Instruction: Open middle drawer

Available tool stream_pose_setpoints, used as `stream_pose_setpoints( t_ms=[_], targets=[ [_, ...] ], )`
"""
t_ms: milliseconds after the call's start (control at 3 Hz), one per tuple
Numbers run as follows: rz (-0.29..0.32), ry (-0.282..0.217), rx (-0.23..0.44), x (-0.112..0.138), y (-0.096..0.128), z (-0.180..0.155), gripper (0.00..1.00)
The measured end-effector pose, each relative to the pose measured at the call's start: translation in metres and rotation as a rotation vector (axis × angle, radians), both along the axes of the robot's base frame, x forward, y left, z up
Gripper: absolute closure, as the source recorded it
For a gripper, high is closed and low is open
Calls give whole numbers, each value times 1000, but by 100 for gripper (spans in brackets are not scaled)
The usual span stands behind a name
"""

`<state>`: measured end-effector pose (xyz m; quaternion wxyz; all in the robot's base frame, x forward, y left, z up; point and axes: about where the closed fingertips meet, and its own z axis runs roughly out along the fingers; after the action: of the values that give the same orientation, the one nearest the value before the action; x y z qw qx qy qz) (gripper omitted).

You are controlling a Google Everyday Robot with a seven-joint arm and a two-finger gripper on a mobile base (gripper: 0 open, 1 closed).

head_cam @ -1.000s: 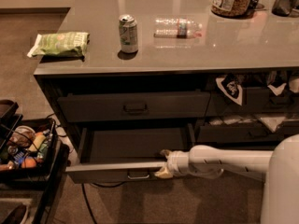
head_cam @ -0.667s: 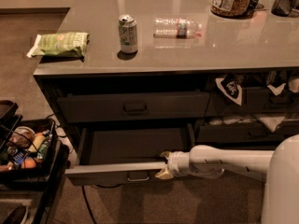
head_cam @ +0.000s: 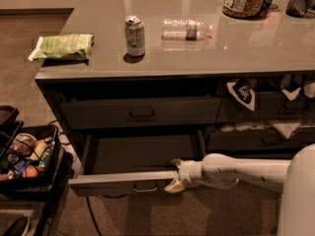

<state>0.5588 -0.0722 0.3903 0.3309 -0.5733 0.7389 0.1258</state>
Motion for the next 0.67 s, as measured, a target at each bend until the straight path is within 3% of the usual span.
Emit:
stream_pose_setpoints(
  t_ms=[667],
  targets=[
    [7, 15, 4, -7, -4, -2, 0]
  ],
)
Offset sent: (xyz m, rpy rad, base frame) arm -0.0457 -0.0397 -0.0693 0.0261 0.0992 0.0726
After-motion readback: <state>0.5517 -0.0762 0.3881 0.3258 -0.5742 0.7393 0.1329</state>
